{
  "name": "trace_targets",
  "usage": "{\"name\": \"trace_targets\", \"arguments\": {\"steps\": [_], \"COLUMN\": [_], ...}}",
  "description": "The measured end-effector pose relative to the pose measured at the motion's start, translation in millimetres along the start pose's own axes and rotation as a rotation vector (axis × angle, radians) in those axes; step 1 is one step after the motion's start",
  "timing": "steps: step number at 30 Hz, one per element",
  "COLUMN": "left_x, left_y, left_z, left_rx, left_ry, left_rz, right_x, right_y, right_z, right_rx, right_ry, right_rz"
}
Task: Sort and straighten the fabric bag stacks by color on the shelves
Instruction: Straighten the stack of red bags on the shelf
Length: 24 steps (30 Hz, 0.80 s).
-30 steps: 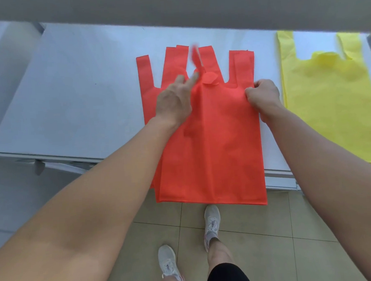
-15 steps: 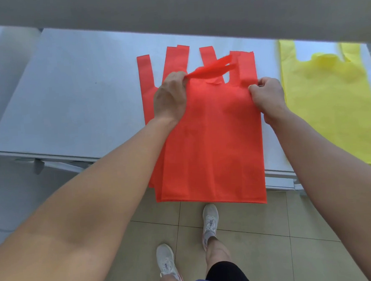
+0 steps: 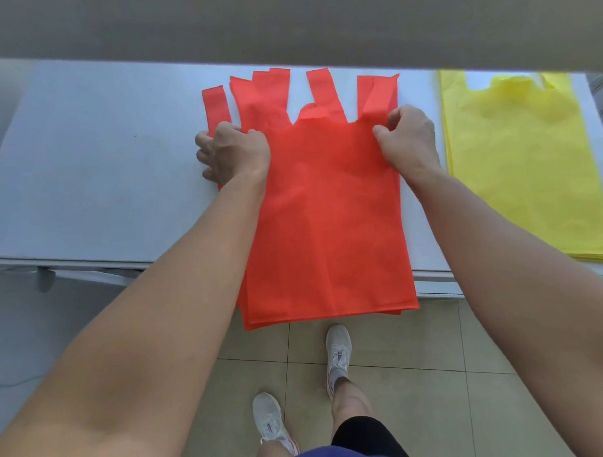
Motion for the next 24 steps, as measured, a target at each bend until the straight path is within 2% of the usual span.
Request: {"name": "trace_targets", "arguments": {"steps": [5, 8, 10, 12, 14, 17, 21, 24], "left_x": [21, 36, 45, 51, 50, 38, 23, 14], "left_y": [-14, -17, -15, -11, -9, -13, -19, -28], "left_z": [-4, -9, -13, -17, -17, -14, -25, -37], "left_rx": [-0.132, -0.197, -0.198, -0.163, -0.149, -0.137, -0.005, 0.124], "left_ry": [-0.062, 0.066, 0.181, 0.252, 0.257, 0.180, 0.021, 0.006], "left_rz": [0.164, 0.309, 0.219, 0.049, -0.057, -0.089, -0.085, -0.096], "right_x": [29, 44, 45, 39, 35, 42, 51, 56], "right_y": [2, 10, 20, 33, 40, 45, 47, 47], "right_z": [6, 2, -2, -9, -17, -28, -33, -38], "right_rx": [0.009, 0.043, 0.115, 0.223, 0.251, 0.232, 0.267, 0.275], "right_ry": [-0.220, -0.271, -0.232, -0.146, -0.112, -0.097, -0.056, -0.054], "right_rz": [-0.284, -0.423, -0.433, -0.323, -0.117, 0.089, 0.204, 0.231]}}
Point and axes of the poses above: each hand's wrist, its own z-axis away from the middle knuckle, its own y-axis out of the palm, x = y × z, the point moved 2 cm from there along -z, towards the middle knuckle, and after that the axes turned 2 degrees about -y, right-handed, at the moved point
